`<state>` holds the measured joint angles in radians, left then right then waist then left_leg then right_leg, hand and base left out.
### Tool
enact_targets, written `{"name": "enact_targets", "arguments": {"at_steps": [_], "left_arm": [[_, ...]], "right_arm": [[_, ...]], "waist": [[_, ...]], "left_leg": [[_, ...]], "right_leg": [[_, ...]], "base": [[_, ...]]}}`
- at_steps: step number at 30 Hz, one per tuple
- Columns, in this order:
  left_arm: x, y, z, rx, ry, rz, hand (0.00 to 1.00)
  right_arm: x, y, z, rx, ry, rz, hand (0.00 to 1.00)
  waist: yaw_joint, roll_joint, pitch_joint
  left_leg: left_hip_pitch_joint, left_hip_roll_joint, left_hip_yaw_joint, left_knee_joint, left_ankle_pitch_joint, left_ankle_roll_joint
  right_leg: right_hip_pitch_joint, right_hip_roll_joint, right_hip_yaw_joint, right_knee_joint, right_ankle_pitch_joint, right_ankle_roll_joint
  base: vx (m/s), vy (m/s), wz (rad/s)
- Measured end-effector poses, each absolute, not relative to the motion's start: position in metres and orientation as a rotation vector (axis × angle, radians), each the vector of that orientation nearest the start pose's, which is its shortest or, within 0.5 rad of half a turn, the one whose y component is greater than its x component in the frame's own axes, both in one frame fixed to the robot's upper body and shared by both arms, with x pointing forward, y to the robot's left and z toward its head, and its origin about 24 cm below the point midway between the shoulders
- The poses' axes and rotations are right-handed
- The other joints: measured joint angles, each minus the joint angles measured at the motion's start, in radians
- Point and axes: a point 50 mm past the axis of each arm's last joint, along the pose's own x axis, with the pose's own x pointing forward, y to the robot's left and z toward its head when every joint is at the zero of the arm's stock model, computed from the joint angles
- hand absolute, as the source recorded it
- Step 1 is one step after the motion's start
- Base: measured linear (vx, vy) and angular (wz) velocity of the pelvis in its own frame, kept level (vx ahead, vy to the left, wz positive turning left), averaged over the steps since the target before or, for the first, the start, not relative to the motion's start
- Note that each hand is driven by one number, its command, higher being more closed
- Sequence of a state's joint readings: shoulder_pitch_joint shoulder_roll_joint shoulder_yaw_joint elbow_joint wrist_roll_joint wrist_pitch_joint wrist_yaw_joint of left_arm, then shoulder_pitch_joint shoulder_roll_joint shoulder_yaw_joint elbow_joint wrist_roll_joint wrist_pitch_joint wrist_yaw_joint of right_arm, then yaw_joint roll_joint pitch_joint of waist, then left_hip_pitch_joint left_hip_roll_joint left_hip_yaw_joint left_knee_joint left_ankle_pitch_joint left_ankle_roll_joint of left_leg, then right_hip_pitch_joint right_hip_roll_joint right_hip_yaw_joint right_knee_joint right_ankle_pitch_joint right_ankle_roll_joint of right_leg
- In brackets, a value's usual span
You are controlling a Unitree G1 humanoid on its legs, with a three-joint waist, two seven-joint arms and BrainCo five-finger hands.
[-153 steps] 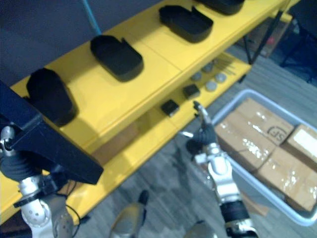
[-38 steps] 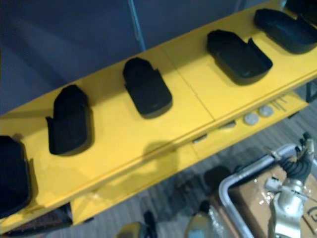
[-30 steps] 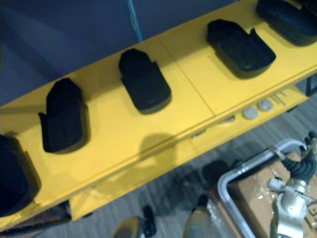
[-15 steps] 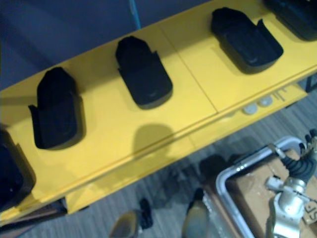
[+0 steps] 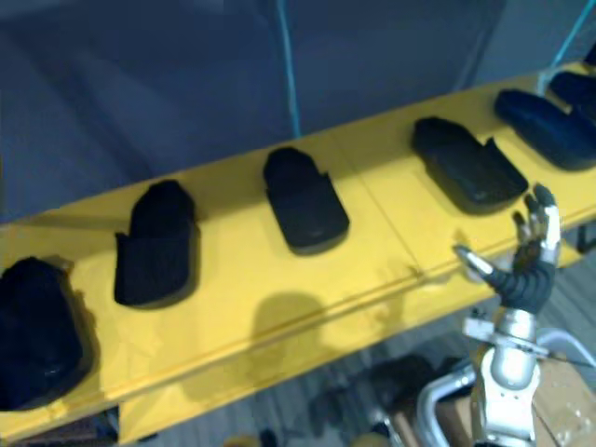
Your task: Walk over and take plastic housings, then place them on the shelf
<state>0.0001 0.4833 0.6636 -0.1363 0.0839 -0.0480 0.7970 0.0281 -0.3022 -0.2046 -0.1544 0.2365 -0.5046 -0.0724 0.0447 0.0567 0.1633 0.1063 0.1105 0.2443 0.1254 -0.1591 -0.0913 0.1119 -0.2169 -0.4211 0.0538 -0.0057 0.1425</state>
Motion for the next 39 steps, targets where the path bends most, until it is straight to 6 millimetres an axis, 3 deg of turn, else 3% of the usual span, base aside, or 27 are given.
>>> {"name": "enact_targets", "arguments": {"at_steps": [2, 8, 13, 15, 18, 21, 24, 27, 29, 30, 31, 33, 34, 35, 36, 39], "left_arm": [[0.159, 0.36, 0.169, 0.421, -0.57, 1.362, 0.0], [0.129, 0.327, 0.144, 0.308, -0.606, 1.266, 0.0], [0.108, 0.308, 0.138, 0.275, -0.611, 1.15, 0.0], [0.105, 0.307, 0.135, 0.241, -0.595, 1.119, 0.0], [0.112, 0.296, 0.122, 0.111, -0.544, 1.04, 0.0], [0.13, 0.277, 0.109, 0.004, -0.494, 0.905, 0.0], [0.138, 0.267, 0.092, -0.102, -0.426, 0.858, 0.0], [0.135, 0.262, 0.082, -0.121, -0.375, 0.857, 0.0], [0.132, 0.262, 0.079, -0.122, -0.36, 0.861, 0.0], [0.131, 0.262, 0.078, -0.12, -0.352, 0.864, 0.0], [0.131, 0.262, 0.074, -0.118, -0.336, 0.858, 0.0], [0.136, 0.259, 0.072, -0.129, -0.332, 0.835, 0.0], [0.14, 0.258, 0.072, -0.137, -0.341, 0.827, 0.0], [0.143, 0.256, 0.074, -0.146, -0.363, 0.819, 0.0], [0.145, 0.254, 0.074, -0.153, -0.365, 0.81, 0.0], [0.146, 0.25, 0.073, -0.151, -0.365, 0.803, 0.0]], "right_arm": [[0.233, -0.223, 0.145, -0.028, -0.714, -0.09, 0.0], [0.262, -0.151, 0.151, 0.126, -0.73, 0.237, 0.0], [0.274, -0.116, 0.143, 0.091, -0.673, 0.314, 0.0], [0.276, -0.111, 0.142, 0.098, -0.656, 0.315, 0.0], [0.275, -0.107, 0.138, 0.106, -0.636, 0.322, 0.0], [0.273, -0.11, 0.126, 0.101, -0.566, 0.296, 0.0], [0.269, -0.112, 0.117, 0.096, -0.531, 0.292, 0.0], [0.264, -0.115, 0.11, 0.085, -0.51, 0.292, 0.0], [0.264, -0.116, 0.109, 0.076, -0.509, 0.293, 0.0], [0.264, -0.118, 0.109, 0.075, -0.509, 0.289, 0.0], [0.264, -0.121, 0.108, 0.075, -0.508, 0.277, 0.0], [0.261, -0.128, 0.105, 0.072, -0.504, 0.242, 0.0], [0.26, -0.132, 0.102, 0.073, -0.496, 0.221, 0.0], [0.258, -0.136, 0.101, 0.075, -0.504, 0.206, 0.0], [0.255, -0.141, 0.099, 0.071, -0.503, 0.196, 0.0], [0.251, -0.146, 0.093, 0.072, -0.491, 0.181, 0.0]], "waist": [[0.012, -0.003, -0.006], [0.094, -0.016, -0.021], [0.162, -0.037, -0.041], [0.167, -0.046, -0.047], [0.16, -0.06, -0.049], [0.13, -0.079, -0.05], [0.128, -0.07, -0.032], [0.11, -0.066, -0.01], [0.108, -0.06, 0.011], [0.108, -0.056, 0.023], [0.104, -0.056, 0.034], [0.097, -0.071, 0.048], [0.085, -0.095, 0.053], [0.076, -0.102, 0.063], [0.064, -0.078, 0.06], [0.028, -0.036, 0.037]], "left_leg": [[0.0, 0.0, -0.034, 0.001, 0.0, 0.0], [-0.005, -0.004, -0.152, 0.007, 0.0, 0.0], [-0.023, -0.027, -0.237, 0.006, 0.001, -0.001], [-0.029, -0.03, -0.241, 0.007, 0.001, -0.001], [-0.045, -0.029, -0.24, 0.02, 0.001, -0.001], [-0.1, -0.026, -0.267, 0.064, 0.001, -0.001], [-0.129, -0.006, -0.264, 0.096, 0.003, -0.004], [-0.132, 0.004, -0.261, 0.119, 0.005, -0.008], [-0.178, 0.015, -0.244, 0.237, 0.005, -0.006], [-0.237, 0.021, -0.219, 0.357, 0.024, 0.023], [-0.292, 0.024, -0.17, 0.458, 0.077, 0.094], [-0.326, 0.014, -0.12, 0.5, 0.177, 0.117], [-0.327, -0.012, -0.107, 0.47, 0.238, 0.091], [-0.326, -0.004, -0.09, 0.494, 0.248, 0.094], [-0.324, 0.043, -0.11, 0.536, 0.23, 0.079], [-0.235, 0.092, -0.195, 0.483, 0.213, 0.027]], "right_leg": [[0.034, 0.005, -0.037, -0.02, 0.002, 0.001], [0.118, 0.016, -0.153, -0.047, 0.002, 0.001], [0.157, 0.006, -0.213, -0.046, 0.002, 0.001], [0.157, 0.005, -0.211, -0.045, 0.002, 0.001], [0.144, 0.005, -0.194, -0.038, -0.002, -0.005], [0.123, 0.017, -0.172, -0.027, -0.025, -0.042], [0.097, 0.036, -0.147, -0.012, -0.045, -0.067], [0.098, 0.04, -0.123, 0.005, -0.086, -0.048], [0.079, 0.031, -0.094, 0.036, -0.115, -0.042], [0.064, 0.022, -0.076, 0.07, -0.129, -0.028], [0.054, 0.001, -0.068, 0.102, -0.139, -0.036], [0.05, -0.045, -0.067, 0.127, -0.144, -0.038], [0.043, -0.085, -0.071, 0.134, -0.142, -0.039], [0.034, -0.113, -0.08, 0.142, -0.123, -0.024], [0.026, -0.114, -0.065, 0.151, -0.121, -0.021], [0.021, -0.119, -0.031, 0.146, -0.104, 0.006]], "base": [[0.08, 0.006, 0.48], [0.05, 0.008, 0.52], [0.03, 0.044, 0.6], [0.0, 0.052, 0.13], [0.0, 0.02, -0.01], [-0.06, 0.005, 0.16], [-0.11, -0.036, -0.03], [-0.12, -0.035, -0.04], [-0.17, 0.035, -0.23], [-0.16, 0.062, -0.29], [-0.13, 0.042, -0.2], [-0.05, 0.018, 0.01], [-0.02, 0.048, 0.08], [-0.03, 0.066, -0.08], [-0.02, 0.107, -0.14], [0.0, 0.212, -0.36]]}}
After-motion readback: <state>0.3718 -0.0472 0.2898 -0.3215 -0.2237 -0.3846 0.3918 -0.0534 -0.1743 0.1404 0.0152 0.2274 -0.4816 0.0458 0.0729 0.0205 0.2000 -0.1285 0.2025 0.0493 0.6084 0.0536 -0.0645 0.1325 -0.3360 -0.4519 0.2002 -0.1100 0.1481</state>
